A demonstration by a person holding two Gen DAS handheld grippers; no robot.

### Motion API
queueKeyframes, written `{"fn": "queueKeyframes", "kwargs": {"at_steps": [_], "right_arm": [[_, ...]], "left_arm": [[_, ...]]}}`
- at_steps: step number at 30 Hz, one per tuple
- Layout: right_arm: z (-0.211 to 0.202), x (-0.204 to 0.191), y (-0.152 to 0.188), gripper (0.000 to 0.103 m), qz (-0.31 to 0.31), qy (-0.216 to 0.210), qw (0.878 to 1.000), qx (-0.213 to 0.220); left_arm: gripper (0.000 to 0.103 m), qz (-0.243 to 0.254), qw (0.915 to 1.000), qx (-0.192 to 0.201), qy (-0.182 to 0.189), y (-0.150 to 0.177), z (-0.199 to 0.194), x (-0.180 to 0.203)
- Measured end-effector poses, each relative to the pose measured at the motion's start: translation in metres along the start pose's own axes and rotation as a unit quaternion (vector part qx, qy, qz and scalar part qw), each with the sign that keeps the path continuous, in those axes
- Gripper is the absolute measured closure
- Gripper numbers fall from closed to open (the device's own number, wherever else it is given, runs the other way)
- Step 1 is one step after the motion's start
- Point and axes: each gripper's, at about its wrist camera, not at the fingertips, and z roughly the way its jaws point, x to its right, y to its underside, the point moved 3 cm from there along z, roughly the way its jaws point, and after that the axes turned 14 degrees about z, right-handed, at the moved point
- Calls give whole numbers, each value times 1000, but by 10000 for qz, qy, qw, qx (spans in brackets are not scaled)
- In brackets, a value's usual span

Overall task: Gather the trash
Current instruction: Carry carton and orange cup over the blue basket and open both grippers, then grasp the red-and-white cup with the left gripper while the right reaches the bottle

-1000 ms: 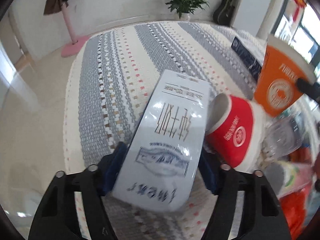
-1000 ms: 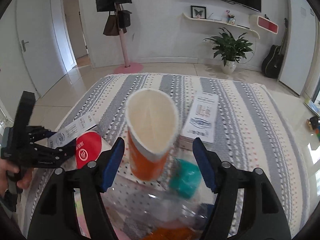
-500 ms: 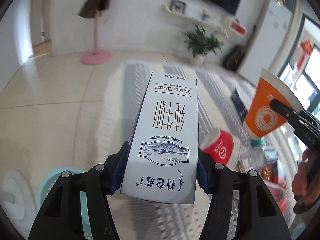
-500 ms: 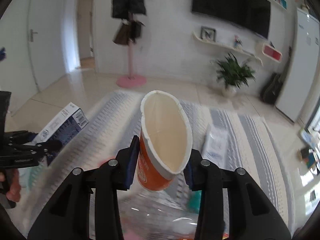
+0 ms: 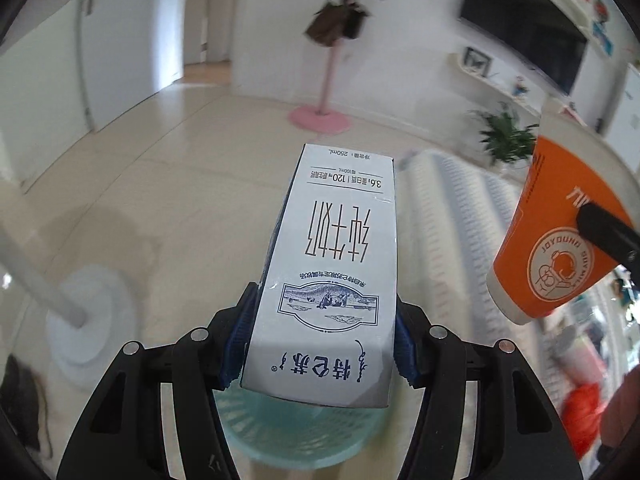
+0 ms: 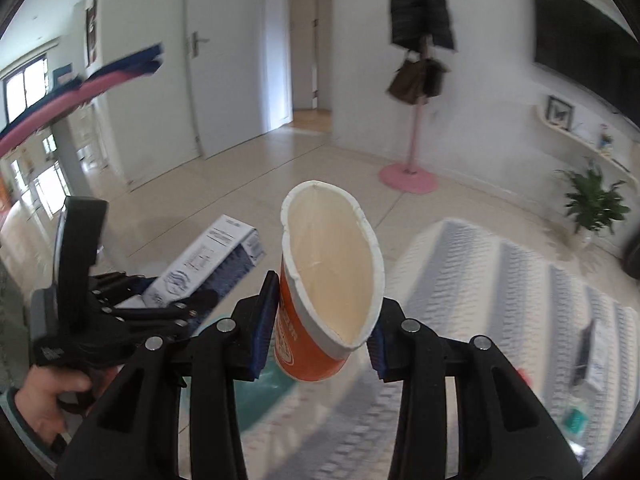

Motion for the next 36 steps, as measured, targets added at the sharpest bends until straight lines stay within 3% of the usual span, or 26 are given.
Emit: {"fn": "queueKeyframes", "kwargs": {"at_steps": [9,13,17,27,31,36], "right_arm": [[99,-33,35,62,-21,81,9945,-1041],[112,-26,38,59,218,82,9923,-1215],[108,-24,39,59,166,193,9936,-1104],[43,-1,17,55,201,252,9980,-548],[-9,20,9,47,209,424,9988,-152],[-71,62,8,47,309,865,9955,222]], "left_arm": [[45,-467,9957,-734,-327,50,58,-35],[27,-547,9954,-709,-340,57,61,-42],[27,-573,9960,-576,-364,55,53,-40],[27,-470,9982,84,-364,24,4,-18],[27,-355,9979,492,-227,2,-34,14],[18,-15,9949,1002,73,-23,-76,79]]}}
